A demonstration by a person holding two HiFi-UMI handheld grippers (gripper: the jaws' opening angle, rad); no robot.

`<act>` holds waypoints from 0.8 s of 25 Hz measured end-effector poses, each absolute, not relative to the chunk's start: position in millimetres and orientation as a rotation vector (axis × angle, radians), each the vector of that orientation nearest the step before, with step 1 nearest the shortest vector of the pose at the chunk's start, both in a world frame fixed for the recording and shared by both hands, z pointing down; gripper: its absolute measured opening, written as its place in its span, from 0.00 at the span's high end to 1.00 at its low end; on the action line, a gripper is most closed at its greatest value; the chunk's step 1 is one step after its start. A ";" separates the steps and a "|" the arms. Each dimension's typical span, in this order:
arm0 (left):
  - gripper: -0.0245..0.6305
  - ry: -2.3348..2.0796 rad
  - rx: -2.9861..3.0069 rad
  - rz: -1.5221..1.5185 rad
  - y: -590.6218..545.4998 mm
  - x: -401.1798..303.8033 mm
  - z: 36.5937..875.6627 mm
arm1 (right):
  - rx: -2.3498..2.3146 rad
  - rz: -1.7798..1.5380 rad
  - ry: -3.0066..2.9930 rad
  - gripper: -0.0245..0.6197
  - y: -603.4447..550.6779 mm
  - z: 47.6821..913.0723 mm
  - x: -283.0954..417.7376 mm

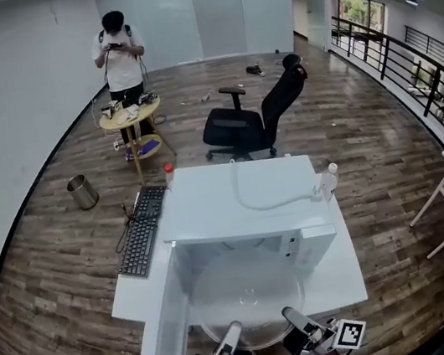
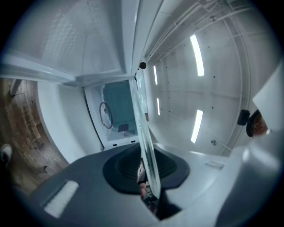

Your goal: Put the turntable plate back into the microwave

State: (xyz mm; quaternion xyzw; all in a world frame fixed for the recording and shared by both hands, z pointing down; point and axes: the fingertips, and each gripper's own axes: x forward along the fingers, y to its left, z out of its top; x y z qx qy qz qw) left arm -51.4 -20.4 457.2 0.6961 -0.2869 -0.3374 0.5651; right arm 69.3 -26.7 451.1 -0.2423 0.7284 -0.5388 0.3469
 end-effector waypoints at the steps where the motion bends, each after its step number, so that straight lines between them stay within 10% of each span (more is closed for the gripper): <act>1: 0.88 -0.677 1.634 -0.789 -23.9 -53.7 460.3 | -0.636 -1.402 1.890 0.85 -30.4 453.2 67.4; 20: 0.88 -0.715 1.603 -0.818 -52.2 -65.0 476.5 | -0.647 -1.454 1.879 0.85 -62.1 470.0 57.1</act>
